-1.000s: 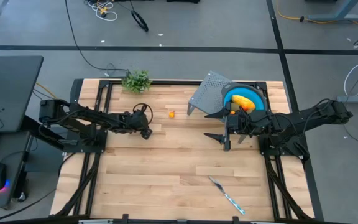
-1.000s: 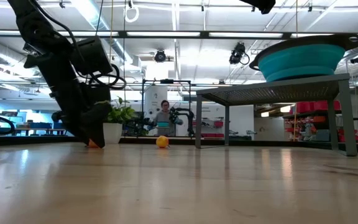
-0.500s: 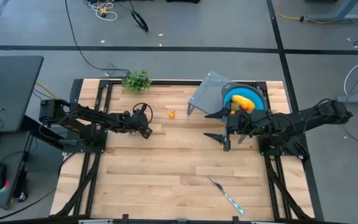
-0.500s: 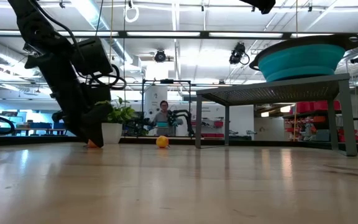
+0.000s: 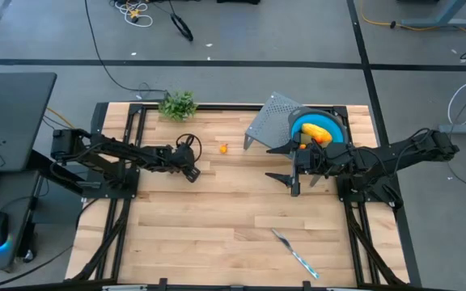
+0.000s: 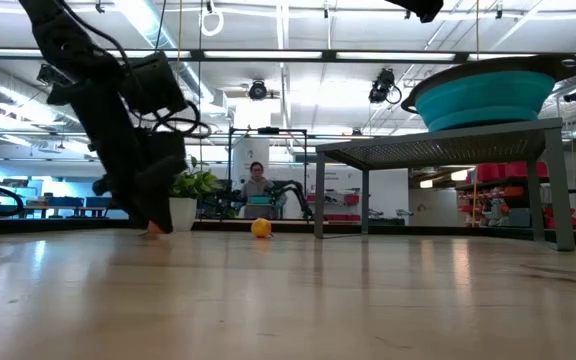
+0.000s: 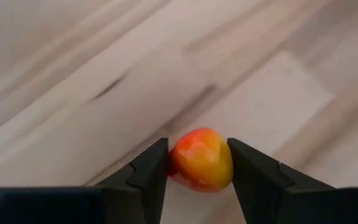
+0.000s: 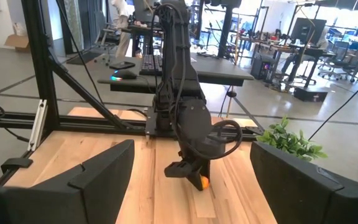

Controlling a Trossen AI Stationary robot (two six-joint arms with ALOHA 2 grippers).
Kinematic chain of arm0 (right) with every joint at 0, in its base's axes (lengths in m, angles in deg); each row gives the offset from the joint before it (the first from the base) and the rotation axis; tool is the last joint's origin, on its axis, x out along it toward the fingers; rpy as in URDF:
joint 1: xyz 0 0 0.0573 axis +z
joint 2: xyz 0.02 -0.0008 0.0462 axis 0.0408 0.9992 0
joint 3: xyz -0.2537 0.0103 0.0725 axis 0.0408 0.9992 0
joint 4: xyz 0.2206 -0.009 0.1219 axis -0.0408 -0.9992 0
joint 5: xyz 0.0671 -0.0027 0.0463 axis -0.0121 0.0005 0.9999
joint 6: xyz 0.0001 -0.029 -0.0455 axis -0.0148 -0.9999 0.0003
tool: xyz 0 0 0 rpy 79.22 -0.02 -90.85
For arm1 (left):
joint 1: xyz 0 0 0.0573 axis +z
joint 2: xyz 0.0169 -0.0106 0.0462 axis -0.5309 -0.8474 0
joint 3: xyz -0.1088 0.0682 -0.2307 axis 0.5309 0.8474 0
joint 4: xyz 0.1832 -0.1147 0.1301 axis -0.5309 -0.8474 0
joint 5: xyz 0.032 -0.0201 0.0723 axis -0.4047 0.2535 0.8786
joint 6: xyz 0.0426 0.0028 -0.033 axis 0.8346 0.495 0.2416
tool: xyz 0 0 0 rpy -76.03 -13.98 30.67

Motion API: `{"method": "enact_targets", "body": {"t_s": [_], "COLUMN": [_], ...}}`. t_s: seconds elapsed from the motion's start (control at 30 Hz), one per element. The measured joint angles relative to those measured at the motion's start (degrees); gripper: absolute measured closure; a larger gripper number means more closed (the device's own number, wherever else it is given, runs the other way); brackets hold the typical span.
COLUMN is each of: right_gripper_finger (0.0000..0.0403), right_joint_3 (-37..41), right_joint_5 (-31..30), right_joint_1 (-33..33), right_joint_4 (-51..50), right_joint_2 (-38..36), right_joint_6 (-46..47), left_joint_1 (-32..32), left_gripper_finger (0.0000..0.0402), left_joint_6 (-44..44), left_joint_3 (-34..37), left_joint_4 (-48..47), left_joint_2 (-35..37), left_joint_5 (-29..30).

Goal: Pick & Place Fruit
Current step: Put the pear into the strainer bowl on the shelf

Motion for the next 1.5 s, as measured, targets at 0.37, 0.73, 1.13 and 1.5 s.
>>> {"method": "enact_targets", "body": {"t_s": [0.37, 0.73, 1.13, 1.5], "right_gripper_finger": [0.0071, 0.0071, 0.0071, 0.0071], "right_joint_3": [0.0, -0.02, -0.04, -0.02], "right_joint_5": [0.01, 13.7, 4.07, -10.53], "right_joint_1": [0.0, 1.37, 7.97, 10.14], "right_joint_4": [0.0, 0.83, 14.0, 26.91], "right_joint_2": [0.0, 1.95, 11.57, 19.69], "right_joint_6": [0.0, -7.43, -21.49, -29.3], "left_joint_1": [-5.07, -12.67, -16.07, -16.41], "left_gripper_finger": [0.0239, 0.0245, 0.0239, 0.0232], "left_joint_6": [4.2, 10.91, 10.0, 9.66], "left_joint_3": [-6.37, -11.83, -12.2, -12.2], "left_joint_4": [4.57, 27.44, 50.87, 54.72], "left_joint_2": [0.0, 0.02, 0.04, 0.04], "left_joint_5": [-4.27, -13.29, -15.32, -12.37]}}
